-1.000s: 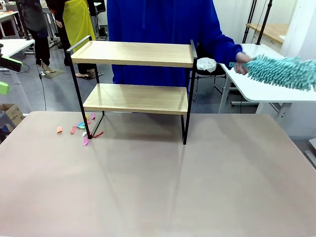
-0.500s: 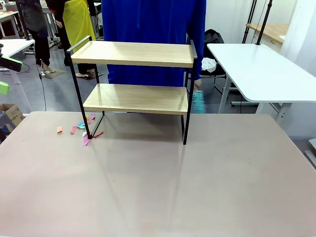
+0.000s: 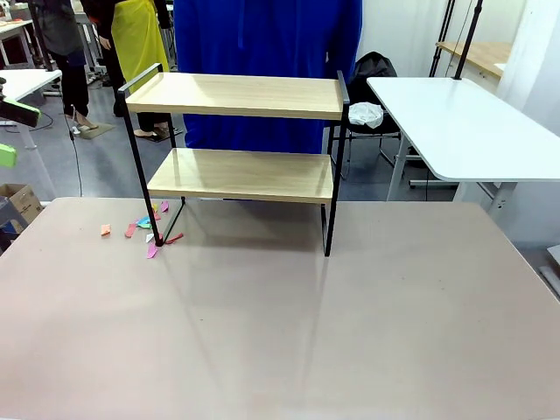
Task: Clean the shelf.
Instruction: Hand the Duster back to the human.
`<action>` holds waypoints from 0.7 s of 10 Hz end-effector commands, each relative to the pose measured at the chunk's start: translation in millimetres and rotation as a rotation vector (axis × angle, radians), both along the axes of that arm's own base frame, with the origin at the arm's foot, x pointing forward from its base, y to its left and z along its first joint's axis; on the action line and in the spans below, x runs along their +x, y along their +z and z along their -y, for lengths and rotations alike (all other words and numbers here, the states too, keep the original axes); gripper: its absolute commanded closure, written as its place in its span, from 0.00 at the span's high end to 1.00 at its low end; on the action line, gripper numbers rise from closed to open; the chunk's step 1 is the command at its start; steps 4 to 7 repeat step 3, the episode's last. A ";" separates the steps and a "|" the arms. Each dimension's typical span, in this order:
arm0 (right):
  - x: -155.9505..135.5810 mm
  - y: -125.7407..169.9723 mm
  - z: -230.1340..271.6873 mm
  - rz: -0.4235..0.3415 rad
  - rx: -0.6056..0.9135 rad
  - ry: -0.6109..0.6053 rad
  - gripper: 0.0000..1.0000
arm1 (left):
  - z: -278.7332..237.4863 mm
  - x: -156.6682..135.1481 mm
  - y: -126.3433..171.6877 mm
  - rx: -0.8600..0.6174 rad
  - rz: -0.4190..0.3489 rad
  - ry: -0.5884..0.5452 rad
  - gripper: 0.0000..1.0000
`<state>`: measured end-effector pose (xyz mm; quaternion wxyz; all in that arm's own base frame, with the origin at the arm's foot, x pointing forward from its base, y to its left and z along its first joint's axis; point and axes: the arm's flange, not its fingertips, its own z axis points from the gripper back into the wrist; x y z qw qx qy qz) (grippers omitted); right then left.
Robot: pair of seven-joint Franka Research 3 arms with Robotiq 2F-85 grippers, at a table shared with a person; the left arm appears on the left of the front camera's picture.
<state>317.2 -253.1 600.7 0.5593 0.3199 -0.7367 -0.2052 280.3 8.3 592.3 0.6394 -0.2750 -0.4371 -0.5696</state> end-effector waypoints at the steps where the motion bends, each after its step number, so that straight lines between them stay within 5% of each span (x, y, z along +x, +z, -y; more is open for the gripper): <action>1: -0.3 -0.4 -0.7 0.001 0.002 -0.001 1.00 | 1.7 2.9 0.4 -0.018 0.018 -0.016 1.00; 7: -0.3 -0.4 -0.7 0.001 0.002 -0.001 1.00 | 1.7 2.9 0.4 -0.018 0.018 -0.016 1.00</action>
